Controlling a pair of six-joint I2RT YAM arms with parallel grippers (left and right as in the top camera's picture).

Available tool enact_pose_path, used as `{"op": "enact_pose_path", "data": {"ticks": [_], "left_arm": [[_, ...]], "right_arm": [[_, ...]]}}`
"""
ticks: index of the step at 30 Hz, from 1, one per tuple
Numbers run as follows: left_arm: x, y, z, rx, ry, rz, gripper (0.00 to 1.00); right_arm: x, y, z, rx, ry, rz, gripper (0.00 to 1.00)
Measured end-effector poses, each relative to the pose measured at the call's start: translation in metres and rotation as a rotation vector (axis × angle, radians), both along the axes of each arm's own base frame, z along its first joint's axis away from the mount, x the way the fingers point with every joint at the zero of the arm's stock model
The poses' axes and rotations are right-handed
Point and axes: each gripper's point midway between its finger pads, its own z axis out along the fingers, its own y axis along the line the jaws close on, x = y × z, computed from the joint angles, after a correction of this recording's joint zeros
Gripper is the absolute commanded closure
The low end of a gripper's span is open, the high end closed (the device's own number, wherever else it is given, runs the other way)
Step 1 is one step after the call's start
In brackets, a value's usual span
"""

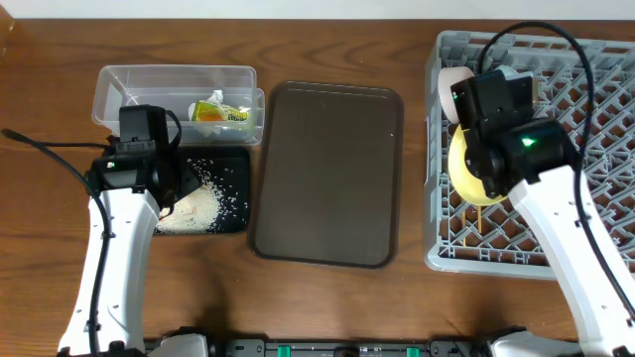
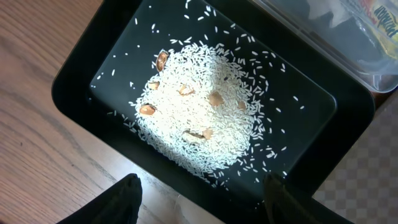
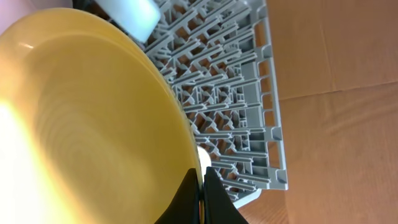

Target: Sort waste into correct bins and load items into the dishwasher rack

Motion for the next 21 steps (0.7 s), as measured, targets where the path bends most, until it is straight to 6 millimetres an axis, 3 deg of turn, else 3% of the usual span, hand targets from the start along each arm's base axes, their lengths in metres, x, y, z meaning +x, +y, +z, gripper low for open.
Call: {"op": "enact_pose_path", "data": {"ticks": [4, 8, 16, 21], "left_arm": [[0.0, 0.0, 0.0, 0.0, 0.0, 0.0, 0.35], [0.0, 0.0, 0.0, 0.0, 0.0, 0.0, 0.35], [0.0, 0.0, 0.0, 0.0, 0.0, 0.0, 0.35], [0.0, 0.0, 0.0, 0.0, 0.0, 0.0, 0.35]], "right_arm": [[0.008, 0.004, -0.015, 0.003, 0.021, -0.016, 0.99], [0.022, 0.017, -0.02, 0.054, -0.028, -0.005, 0.92], [0.048, 0.075, -0.026, 0.295, -0.119, 0.117, 0.81], [0.053, 0.095, -0.03, 0.401, -0.118, 0.163, 0.72]]}}
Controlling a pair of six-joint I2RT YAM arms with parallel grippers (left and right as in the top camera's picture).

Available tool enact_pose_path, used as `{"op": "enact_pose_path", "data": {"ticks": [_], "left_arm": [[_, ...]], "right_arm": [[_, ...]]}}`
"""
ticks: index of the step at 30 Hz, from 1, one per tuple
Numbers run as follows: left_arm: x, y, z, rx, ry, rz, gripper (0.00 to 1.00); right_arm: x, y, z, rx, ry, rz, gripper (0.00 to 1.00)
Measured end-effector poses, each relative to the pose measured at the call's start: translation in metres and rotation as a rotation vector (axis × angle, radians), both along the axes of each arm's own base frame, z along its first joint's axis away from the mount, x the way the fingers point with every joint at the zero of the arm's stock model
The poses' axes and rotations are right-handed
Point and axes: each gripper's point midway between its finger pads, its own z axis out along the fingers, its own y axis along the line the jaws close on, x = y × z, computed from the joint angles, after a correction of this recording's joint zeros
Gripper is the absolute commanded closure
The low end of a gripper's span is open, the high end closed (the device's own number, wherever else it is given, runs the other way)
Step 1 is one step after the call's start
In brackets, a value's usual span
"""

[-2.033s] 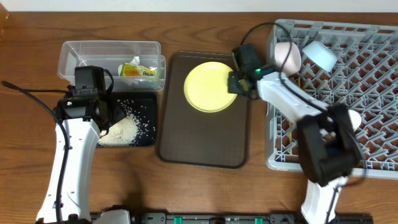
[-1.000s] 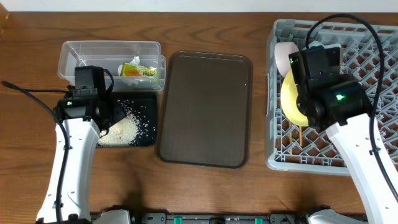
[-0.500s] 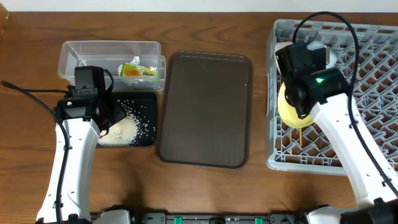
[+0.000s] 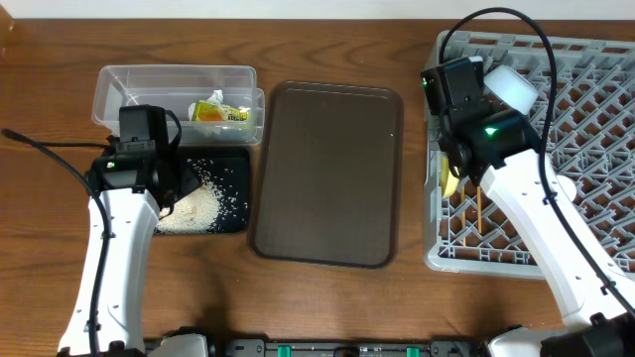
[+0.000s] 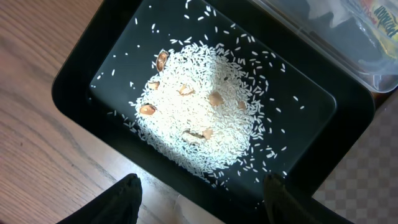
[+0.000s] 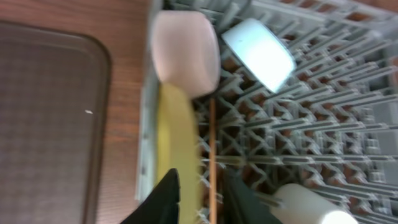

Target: Sort waste into correct bins and load items into the dishwasher rack

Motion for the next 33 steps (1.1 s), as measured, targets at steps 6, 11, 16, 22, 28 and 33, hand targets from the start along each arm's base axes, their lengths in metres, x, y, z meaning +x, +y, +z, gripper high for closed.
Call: {"op": "enact_pose_path", "data": {"ticks": [6, 11, 16, 22, 28, 33], "left_arm": [[0.0, 0.0, 0.0, 0.0, 0.0, 0.0, 0.35], [0.001, 0.0, 0.0, 0.0, -0.003, 0.0, 0.35], [0.011, -0.005, 0.003, -0.016, -0.042, -0.046, 0.35], [0.022, -0.027, 0.005, -0.03, -0.067, -0.197, 0.34], [0.005, -0.063, -0.002, -0.033, 0.027, -0.385, 0.36], [-0.023, -0.078, -0.009, -0.048, 0.141, -0.452, 0.38]], "right_arm": [[0.0, 0.005, -0.002, 0.045, 0.004, 0.005, 0.59], [0.01, 0.001, 0.008, 0.124, -0.055, -0.037, 0.48], [0.013, -0.025, 0.037, 0.264, -0.142, -0.086, 0.25], [-0.008, -0.072, 0.034, 0.363, -0.068, -0.146, 0.08], [-0.029, -0.091, 0.016, 0.402, 0.043, -0.195, 0.08], [-0.042, -0.09, 0.002, 0.412, 0.108, -0.201, 0.09]]}}
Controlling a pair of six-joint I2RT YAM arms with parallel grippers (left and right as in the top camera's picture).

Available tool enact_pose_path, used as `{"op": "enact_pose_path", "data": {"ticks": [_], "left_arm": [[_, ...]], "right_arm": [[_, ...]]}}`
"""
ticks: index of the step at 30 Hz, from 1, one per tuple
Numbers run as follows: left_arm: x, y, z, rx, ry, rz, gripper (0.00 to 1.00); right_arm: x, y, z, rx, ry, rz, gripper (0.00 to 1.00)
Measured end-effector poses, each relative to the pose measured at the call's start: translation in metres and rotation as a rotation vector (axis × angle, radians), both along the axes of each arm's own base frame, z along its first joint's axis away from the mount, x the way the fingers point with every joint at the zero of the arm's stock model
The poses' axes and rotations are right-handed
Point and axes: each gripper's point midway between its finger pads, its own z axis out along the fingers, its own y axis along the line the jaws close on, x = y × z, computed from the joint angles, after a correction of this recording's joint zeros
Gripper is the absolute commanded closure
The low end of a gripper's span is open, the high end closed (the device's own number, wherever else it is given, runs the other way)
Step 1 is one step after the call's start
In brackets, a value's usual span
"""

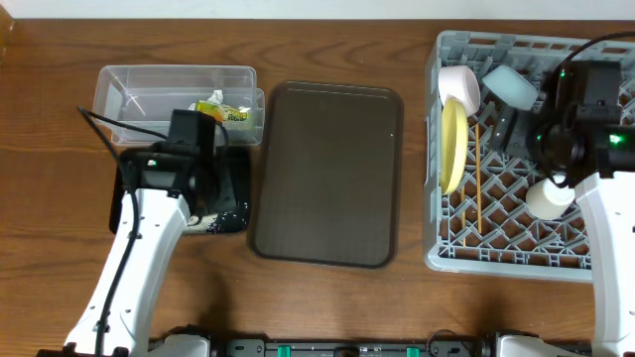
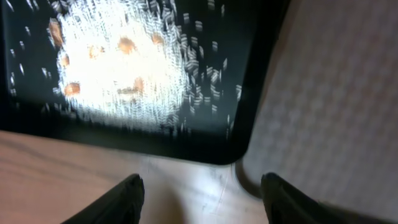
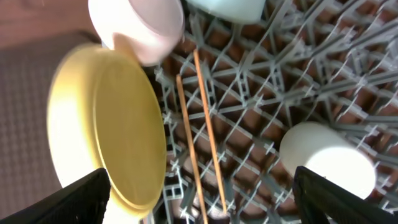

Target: Sort waste into correct bins and load items into the dishwasher rack

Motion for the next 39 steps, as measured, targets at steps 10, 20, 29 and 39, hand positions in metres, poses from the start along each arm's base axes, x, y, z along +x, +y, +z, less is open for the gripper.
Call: {"op": "enact_pose_path", "data": {"ticks": [10, 20, 29, 39], "left_arm": [[-0.018, -0.032, 0.03, -0.044, -0.243, -0.13, 0.33], [-0.056, -0.027, 0.049, -0.087, -0.487, -0.151, 0.11], [-0.057, -0.025, 0.054, -0.083, -0.513, -0.146, 0.1], [-0.057, -0.025, 0.054, -0.082, -0.514, -0.145, 0.05]], "right_arm": [[-0.048, 0.008, -0.041, 0.02, -0.08, 0.016, 0.01], [-0.108, 0.008, -0.026, -0.013, -0.334, 0.011, 0.01], [-0.139, 0.009, -0.047, -0.01, -0.22, 0.01, 0.01], [-0.146, 0.01, -0.055, -0.008, -0.181, 0.01, 0.01]]}}
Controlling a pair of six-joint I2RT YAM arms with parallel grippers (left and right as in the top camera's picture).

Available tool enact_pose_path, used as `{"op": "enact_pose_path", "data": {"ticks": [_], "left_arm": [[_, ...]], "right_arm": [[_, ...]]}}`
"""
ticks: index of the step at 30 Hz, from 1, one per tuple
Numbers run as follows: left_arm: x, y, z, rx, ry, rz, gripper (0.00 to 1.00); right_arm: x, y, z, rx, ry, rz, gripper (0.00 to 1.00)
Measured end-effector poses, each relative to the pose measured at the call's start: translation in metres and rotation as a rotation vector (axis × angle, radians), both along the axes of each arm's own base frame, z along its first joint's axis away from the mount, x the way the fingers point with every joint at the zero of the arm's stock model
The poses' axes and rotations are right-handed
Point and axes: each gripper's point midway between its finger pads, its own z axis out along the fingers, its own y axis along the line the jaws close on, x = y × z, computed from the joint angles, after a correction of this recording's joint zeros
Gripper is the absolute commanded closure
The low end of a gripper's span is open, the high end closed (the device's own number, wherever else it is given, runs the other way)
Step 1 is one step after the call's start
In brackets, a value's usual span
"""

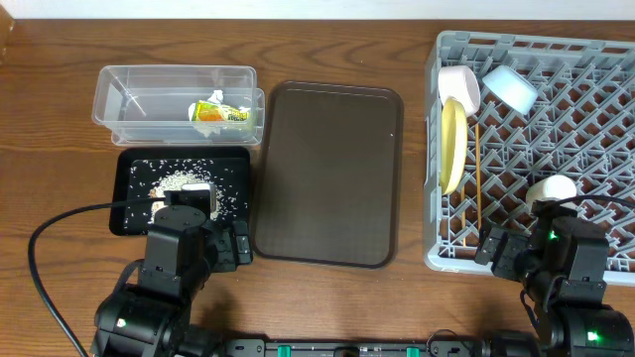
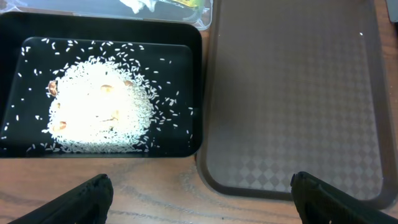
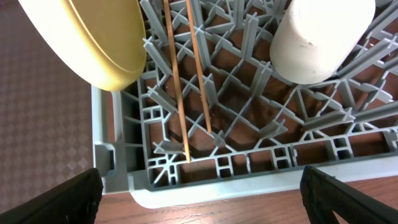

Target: Sort waste into correct bins and load items into the dishwasher rack

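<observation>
The grey dishwasher rack [image 1: 435,213] holds a yellow plate [image 1: 451,145] on edge at its left, a pink cup [image 1: 459,86], a pale blue cup [image 1: 509,88], a white cup [image 3: 323,34] and two wooden chopsticks [image 3: 176,81]. A black tray [image 2: 194,87] carries rice with nut pieces [image 2: 99,106]. The clear bin [image 1: 139,84] holds a yellow-green wrapper [image 1: 218,112]. My left gripper [image 2: 200,190] is open over the table's near edge, below the black tray. My right gripper [image 3: 200,186] is open above the rack's front rim [image 3: 249,180].
A brown serving tray [image 1: 327,238] lies bare between the black tray and the rack. Both arms sit low at the table's near edge, the left one [image 1: 179,253] beside the brown tray's front corner, the right one [image 1: 561,258] at the rack's front.
Both arms have drawn back to the near edge of the table. The left wrist view now takes in the whole rice tray and the brown tray. Both grippers remain open.
First my right gripper was shut on the yellow plate above the rack while the left hung open over the rice. Then the plate stood on edge at the rack's left. Later the right gripper was open and off it, and now both arms are back.
</observation>
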Motion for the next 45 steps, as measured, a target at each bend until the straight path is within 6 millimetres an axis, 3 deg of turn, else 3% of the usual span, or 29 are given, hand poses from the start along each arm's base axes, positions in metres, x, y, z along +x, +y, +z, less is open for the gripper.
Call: {"op": "enact_pose_path", "data": {"ticks": [5, 9, 14, 27, 31, 38, 45], "left_arm": [[0.0, 0.0, 0.0, 0.002, 0.0, 0.001, 0.05], [0.0, 0.0, 0.0, 0.002, 0.0, 0.002, 0.05], [0.0, 0.0, 0.0, 0.002, 0.0, 0.002, 0.04], [0.0, 0.0, -0.001, 0.002, 0.001, 0.002, 0.04], [0.0, 0.0, -0.001, 0.002, 0.0, 0.002, 0.04], [0.0, 0.0, -0.001, 0.002, 0.0, 0.001, 0.04], [0.0, 0.0, -0.001, 0.002, 0.0, 0.002, 0.04]], "right_arm": [[-0.003, -0.003, -0.003, -0.018, 0.018, -0.003, 0.01], [0.006, -0.005, 0.007, -0.039, -0.062, -0.005, 0.01], [0.022, -0.006, 0.031, -0.073, -0.303, 0.009, 0.01], [0.039, -0.003, 0.049, -0.111, -0.858, 0.013, 0.01], [0.046, -0.004, 0.045, -0.117, -0.942, 0.006, 0.01], [0.05, -0.001, -0.004, -0.12, -0.802, 0.036, 0.01], [0.05, 0.009, -0.005, -0.127, -0.8, 0.095, 0.01]]}}
